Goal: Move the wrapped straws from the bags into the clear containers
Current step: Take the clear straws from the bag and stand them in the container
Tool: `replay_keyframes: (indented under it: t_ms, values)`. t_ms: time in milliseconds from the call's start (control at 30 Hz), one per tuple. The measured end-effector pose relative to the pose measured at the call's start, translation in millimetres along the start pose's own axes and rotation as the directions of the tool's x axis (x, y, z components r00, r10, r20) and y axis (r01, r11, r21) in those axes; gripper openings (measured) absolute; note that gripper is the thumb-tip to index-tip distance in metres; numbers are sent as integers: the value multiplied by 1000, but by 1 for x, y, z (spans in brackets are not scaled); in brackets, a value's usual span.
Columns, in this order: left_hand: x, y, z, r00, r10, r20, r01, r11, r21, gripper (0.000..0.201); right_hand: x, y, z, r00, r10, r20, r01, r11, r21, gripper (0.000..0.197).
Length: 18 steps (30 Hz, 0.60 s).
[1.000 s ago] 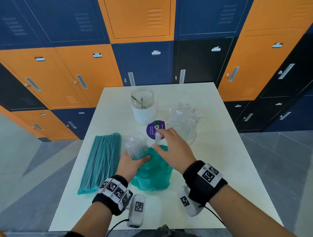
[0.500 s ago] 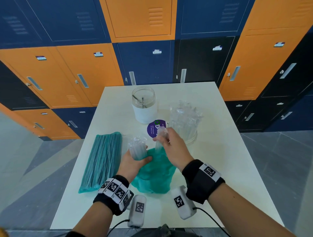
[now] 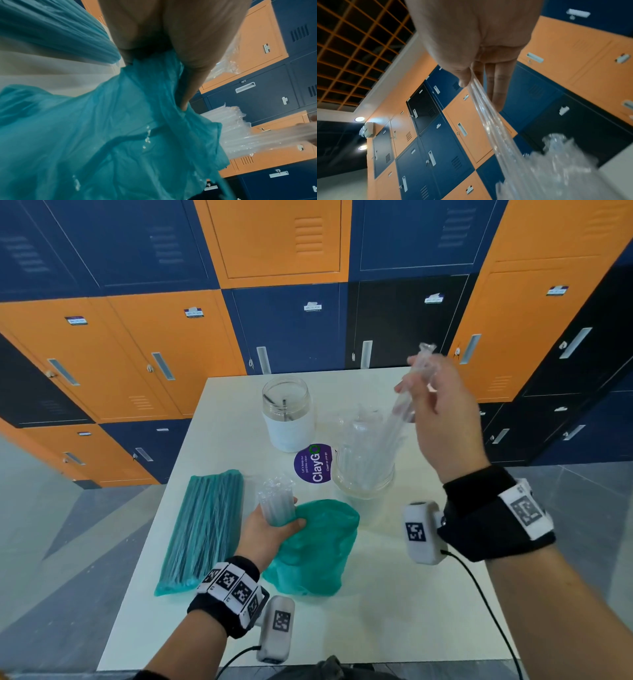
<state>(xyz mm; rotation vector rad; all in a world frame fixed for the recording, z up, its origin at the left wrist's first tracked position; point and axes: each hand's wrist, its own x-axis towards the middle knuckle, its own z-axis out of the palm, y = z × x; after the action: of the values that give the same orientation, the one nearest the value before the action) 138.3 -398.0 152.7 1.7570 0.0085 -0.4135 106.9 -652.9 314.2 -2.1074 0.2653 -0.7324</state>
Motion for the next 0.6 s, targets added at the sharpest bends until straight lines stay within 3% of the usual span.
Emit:
replay_keyframes:
  t_ms: [200,300,433,533,600]
  values:
    - [2,-3,-1,1000,-11,-6,11,1000,-10,36,-10,-7,-2,986,-93,-141,93,996,-5,30]
    - [2,-2,-1,1000,-1,-6,1,1000,1,35,-18,10,12,998,-63,-12,63,997,-50,28]
    - [2,-1,-1,1000,5,-13,-4,1000,26,37,-29,54,37,978,24,210,45,947,-319,23]
    - [2,-2,-1,1000,2,-10,-2,1000,26,38,-38,66,46,978,-57,201,154,846,-511,27]
    - [2,-2,-2,1000,1,-13,-1,1000,20,38,-41,62,47,985,-59,159,121,900,-418,33]
